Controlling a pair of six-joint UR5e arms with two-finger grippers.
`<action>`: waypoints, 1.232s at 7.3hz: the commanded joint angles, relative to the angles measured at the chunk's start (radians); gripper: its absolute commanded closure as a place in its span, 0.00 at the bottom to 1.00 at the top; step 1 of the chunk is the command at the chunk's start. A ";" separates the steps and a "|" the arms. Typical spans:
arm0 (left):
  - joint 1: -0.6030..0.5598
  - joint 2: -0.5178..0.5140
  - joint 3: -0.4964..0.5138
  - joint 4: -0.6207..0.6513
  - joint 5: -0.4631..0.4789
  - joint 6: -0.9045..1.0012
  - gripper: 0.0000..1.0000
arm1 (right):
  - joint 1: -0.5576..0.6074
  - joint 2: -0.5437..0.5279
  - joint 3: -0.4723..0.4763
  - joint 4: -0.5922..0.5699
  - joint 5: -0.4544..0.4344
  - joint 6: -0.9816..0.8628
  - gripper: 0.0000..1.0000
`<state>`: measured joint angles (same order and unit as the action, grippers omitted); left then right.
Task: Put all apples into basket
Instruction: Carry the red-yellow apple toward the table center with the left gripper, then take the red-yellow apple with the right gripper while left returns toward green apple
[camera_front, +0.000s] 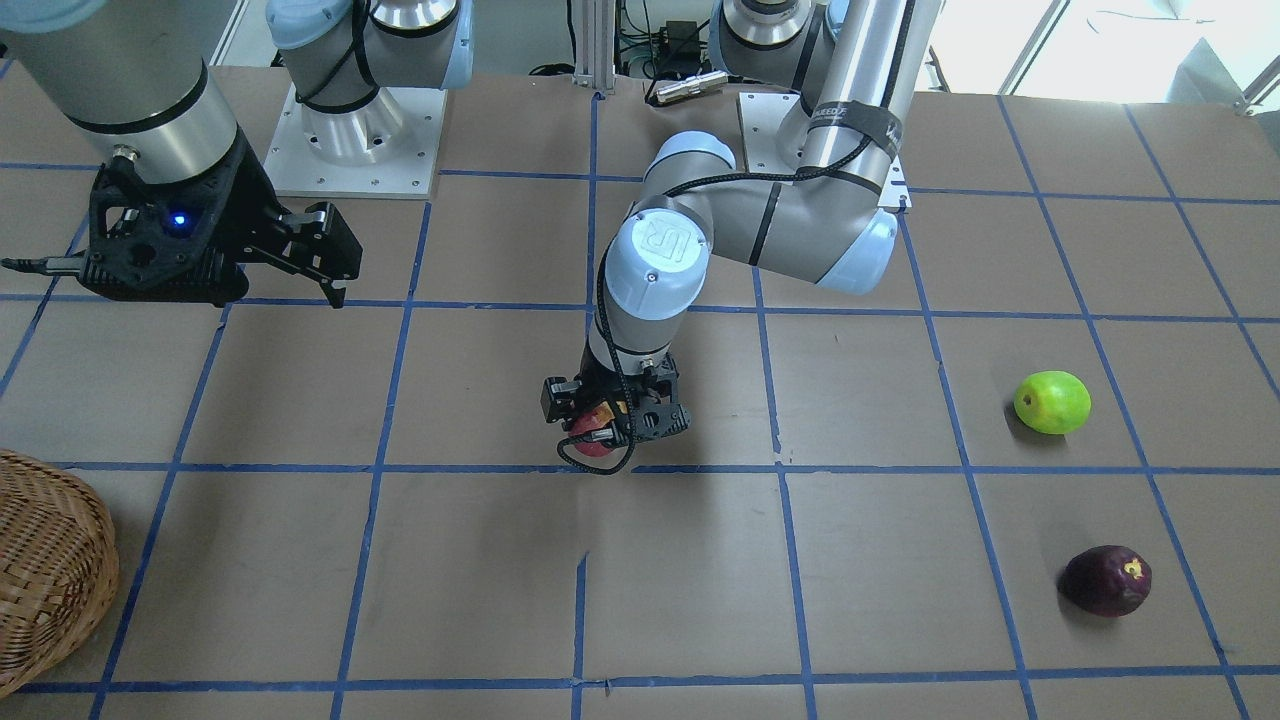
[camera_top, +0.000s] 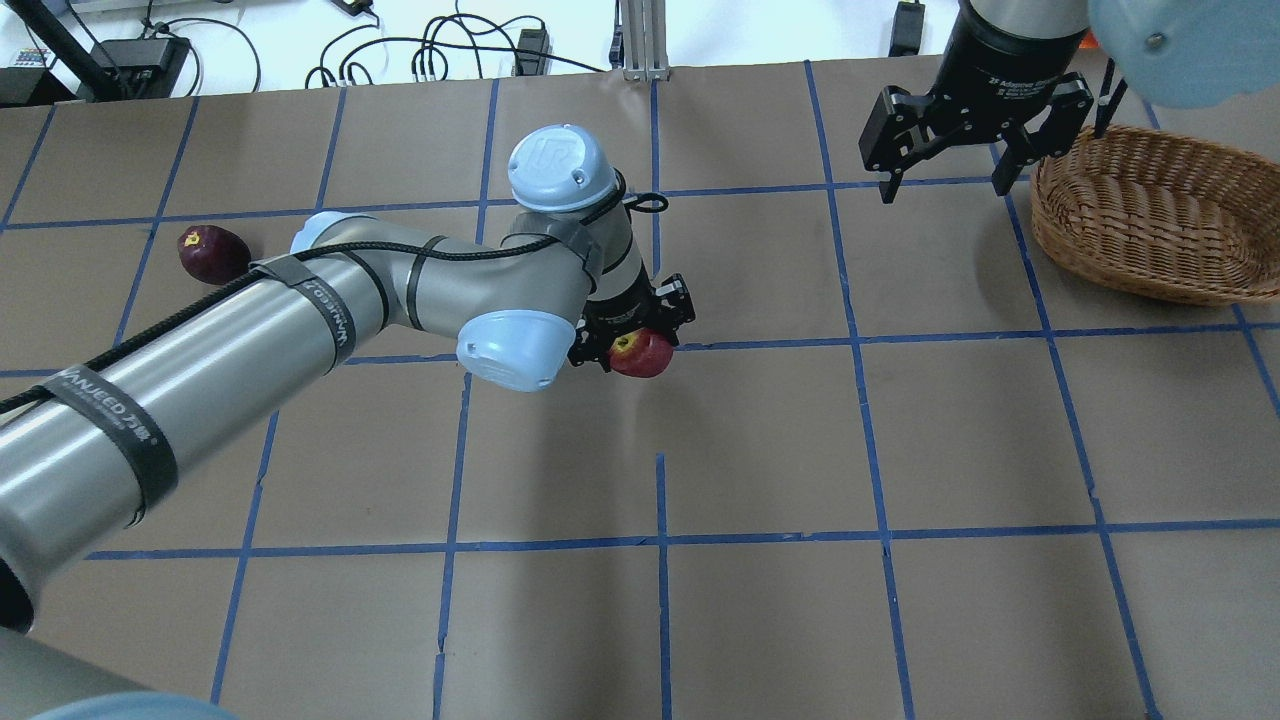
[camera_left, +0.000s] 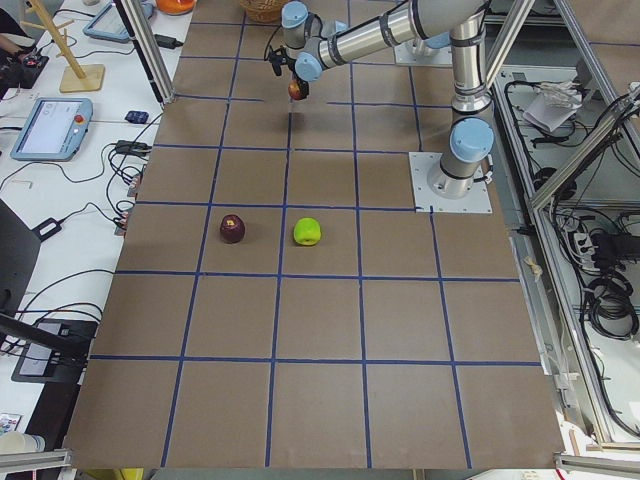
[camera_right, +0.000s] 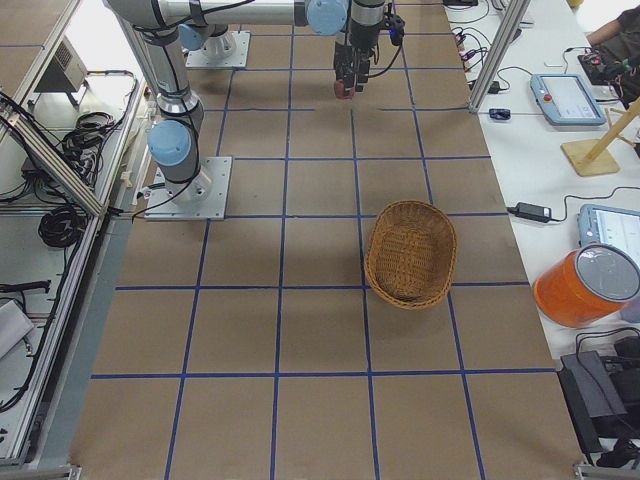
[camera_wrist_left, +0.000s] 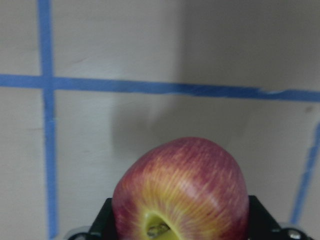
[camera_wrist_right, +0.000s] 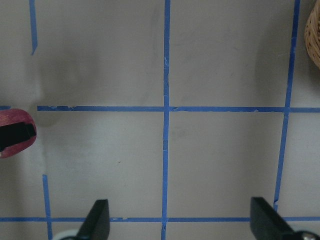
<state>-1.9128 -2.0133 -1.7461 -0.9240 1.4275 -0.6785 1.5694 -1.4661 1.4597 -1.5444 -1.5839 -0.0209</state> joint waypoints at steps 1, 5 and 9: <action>-0.009 -0.019 0.022 0.045 -0.004 -0.116 0.00 | 0.003 -0.014 0.002 0.013 -0.005 0.010 0.00; 0.212 0.114 0.135 -0.288 0.054 0.175 0.00 | 0.012 0.068 0.008 0.023 -0.002 0.004 0.00; 0.518 0.183 0.102 -0.371 0.285 0.818 0.00 | 0.324 0.362 0.033 -0.461 0.076 0.254 0.00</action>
<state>-1.4762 -1.8515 -1.6273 -1.2775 1.6225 -0.0733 1.7947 -1.2112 1.4885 -1.8723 -1.5168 0.1575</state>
